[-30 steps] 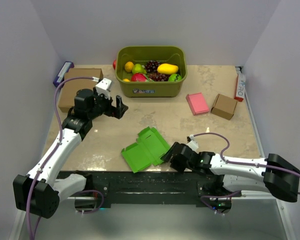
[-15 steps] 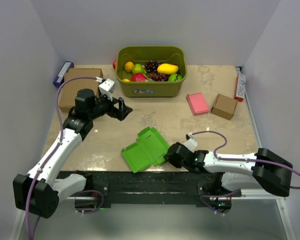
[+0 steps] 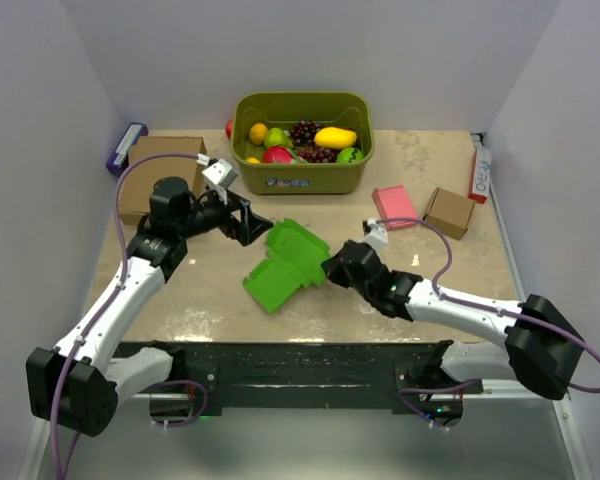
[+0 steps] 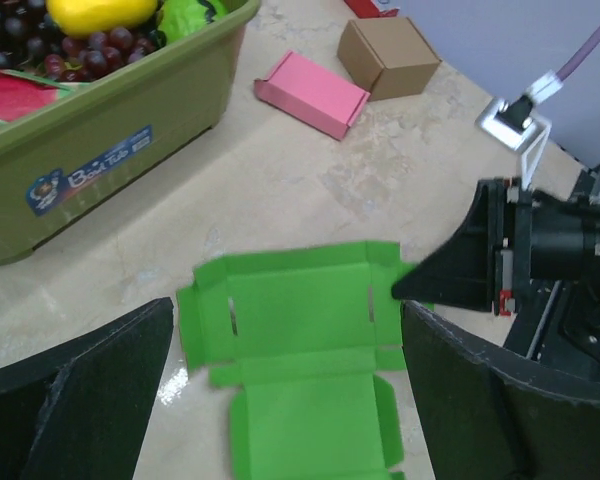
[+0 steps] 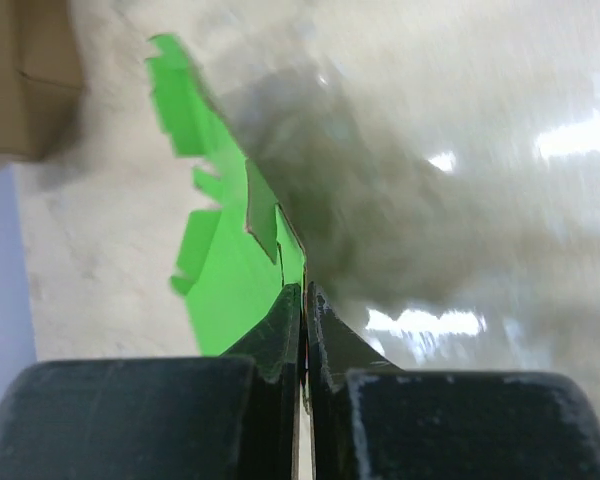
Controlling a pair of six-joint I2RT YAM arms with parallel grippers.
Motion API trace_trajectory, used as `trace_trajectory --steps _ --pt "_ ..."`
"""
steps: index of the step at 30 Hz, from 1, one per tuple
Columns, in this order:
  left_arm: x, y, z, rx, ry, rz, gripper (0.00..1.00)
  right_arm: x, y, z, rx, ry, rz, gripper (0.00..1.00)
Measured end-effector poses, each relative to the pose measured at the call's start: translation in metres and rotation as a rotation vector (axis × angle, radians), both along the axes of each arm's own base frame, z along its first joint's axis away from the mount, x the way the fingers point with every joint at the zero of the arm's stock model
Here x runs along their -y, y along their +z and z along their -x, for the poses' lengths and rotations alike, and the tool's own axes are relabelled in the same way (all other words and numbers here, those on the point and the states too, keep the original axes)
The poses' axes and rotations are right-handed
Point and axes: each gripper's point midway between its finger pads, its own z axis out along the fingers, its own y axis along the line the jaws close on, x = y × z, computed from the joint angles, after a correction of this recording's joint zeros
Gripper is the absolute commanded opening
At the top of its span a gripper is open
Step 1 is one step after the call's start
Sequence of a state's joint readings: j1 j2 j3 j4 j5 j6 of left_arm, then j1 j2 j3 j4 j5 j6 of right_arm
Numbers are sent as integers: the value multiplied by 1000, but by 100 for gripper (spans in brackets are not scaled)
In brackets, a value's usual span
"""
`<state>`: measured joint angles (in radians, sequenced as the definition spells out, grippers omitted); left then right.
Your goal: Fold the paper box
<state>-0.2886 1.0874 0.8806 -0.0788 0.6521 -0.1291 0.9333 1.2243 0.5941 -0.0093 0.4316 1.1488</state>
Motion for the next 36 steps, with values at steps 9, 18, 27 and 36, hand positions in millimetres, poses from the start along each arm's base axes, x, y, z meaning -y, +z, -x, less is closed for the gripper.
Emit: trace_trajectory --steps 9,18,27,36 --pt "-71 7 -36 7 339 42 100 -12 66 -74 229 251 2 0" --pt "-55 4 -32 -22 211 86 100 -20 130 -67 431 554 -50 0" --pt "-65 35 -24 87 226 105 100 -22 197 -42 587 745 -100 0" --pt "-61 30 -26 72 204 110 91 -21 217 -19 628 825 -127 0"
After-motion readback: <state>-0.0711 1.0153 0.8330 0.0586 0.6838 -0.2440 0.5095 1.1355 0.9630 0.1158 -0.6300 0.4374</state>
